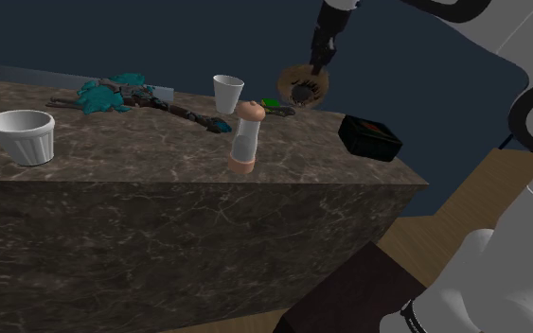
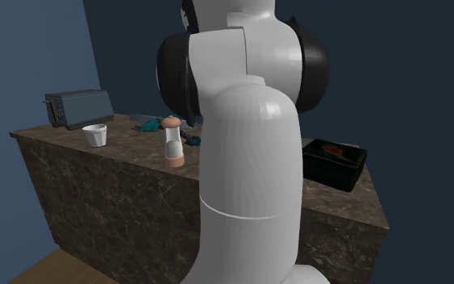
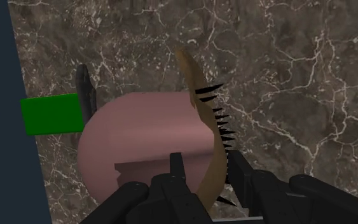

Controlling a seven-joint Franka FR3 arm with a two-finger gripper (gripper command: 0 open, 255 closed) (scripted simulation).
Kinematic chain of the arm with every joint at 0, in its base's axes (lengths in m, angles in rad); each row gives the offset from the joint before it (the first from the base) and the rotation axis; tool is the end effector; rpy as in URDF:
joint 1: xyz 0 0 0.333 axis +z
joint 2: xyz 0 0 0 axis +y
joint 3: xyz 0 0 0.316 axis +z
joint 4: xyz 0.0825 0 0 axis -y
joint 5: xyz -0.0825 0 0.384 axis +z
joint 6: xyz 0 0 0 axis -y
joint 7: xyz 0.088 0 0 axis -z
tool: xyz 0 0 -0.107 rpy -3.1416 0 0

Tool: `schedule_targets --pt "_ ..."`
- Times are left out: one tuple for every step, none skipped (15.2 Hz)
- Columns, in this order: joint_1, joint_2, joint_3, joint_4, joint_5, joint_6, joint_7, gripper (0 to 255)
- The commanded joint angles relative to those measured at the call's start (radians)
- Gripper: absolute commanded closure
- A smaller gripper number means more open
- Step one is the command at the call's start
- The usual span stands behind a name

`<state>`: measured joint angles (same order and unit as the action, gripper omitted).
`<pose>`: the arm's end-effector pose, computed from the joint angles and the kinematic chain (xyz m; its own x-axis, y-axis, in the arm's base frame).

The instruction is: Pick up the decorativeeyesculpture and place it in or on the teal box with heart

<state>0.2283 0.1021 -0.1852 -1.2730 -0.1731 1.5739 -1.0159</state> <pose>0.5813 0.0143 0.7099 0.5077 0.8598 -0.0543 0.8370 -0.4772 0.2679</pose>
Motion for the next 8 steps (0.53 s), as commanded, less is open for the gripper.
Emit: schedule_targets --pt "-0.001 0.019 -0.001 0.06 0.004 -0.038 -0.007 255" --pt "-0.002 0.03 -0.001 0.089 0.006 -0.056 -0.011 255" --pt "-0.004 0.042 -0.002 0.119 0.008 -0.074 -0.015 255" --pt "-0.005 0.054 -0.003 0.152 0.011 -0.094 -0.02 255" --pt "-0.007 0.068 -0.004 0.185 0.013 -0.114 -0.025 255" --pt "-0.009 0.079 -0.004 0.213 0.016 -0.13 -0.028 255" --pt "-0.017 0.051 -0.011 0.181 0.015 -0.122 -0.044 255" --pt "-0.026 0.025 -0.017 0.152 0.014 -0.116 -0.06 255"
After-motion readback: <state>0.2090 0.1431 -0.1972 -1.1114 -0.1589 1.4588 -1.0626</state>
